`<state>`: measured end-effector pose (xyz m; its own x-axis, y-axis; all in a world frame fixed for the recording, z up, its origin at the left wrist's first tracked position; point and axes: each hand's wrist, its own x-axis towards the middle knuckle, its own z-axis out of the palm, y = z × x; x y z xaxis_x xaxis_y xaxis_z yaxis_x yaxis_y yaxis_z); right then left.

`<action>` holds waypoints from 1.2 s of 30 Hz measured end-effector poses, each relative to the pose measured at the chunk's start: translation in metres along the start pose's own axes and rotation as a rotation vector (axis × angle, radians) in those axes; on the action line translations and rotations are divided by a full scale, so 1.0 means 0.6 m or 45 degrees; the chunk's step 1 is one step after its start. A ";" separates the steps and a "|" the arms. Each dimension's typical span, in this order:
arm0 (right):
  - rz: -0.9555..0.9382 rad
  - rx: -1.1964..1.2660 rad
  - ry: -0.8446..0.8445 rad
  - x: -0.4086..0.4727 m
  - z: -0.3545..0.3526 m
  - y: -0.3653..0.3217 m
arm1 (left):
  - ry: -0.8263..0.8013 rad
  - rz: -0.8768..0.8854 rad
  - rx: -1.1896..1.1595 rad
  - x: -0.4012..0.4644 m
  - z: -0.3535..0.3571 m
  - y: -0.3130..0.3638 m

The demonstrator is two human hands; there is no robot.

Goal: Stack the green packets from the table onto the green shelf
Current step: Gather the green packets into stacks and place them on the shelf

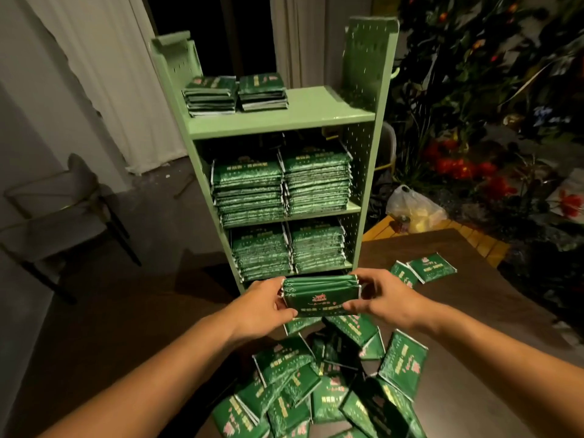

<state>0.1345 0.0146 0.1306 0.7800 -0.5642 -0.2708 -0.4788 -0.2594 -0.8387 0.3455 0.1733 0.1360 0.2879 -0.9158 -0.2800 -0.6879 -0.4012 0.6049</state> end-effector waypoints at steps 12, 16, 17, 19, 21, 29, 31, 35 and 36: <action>-0.233 -0.101 0.097 -0.025 -0.118 -0.183 | 0.256 0.261 0.282 -0.036 -0.183 0.131; -0.322 -0.023 0.100 -0.045 -0.147 -0.239 | 0.374 0.332 0.376 -0.045 -0.225 0.159; -0.345 0.006 0.093 -0.049 -0.152 -0.251 | 0.392 0.352 0.359 -0.044 -0.234 0.163; -0.390 -0.014 0.123 -0.052 -0.161 -0.268 | 0.407 0.380 0.282 -0.040 -0.250 0.169; -0.413 -0.062 0.152 -0.056 -0.171 -0.285 | 0.408 0.408 0.199 -0.037 -0.262 0.177; -0.293 0.684 0.179 -0.043 -0.158 -0.322 | 0.443 0.290 -1.091 -0.005 -0.270 0.229; -0.291 0.853 0.127 -0.035 -0.145 -0.328 | 0.506 0.257 -1.292 0.006 -0.262 0.254; -0.388 0.588 0.397 -0.033 -0.150 -0.320 | 0.621 0.243 -1.289 0.022 -0.271 0.289; -0.534 0.260 0.608 -0.036 -0.158 -0.313 | 0.615 0.231 -1.307 0.025 -0.279 0.294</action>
<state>0.1694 0.0016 0.3390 0.5969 -0.7451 0.2977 -0.0510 -0.4056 -0.9126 0.3397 0.0858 0.3633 0.6178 -0.7844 0.0544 0.0584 0.1148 0.9917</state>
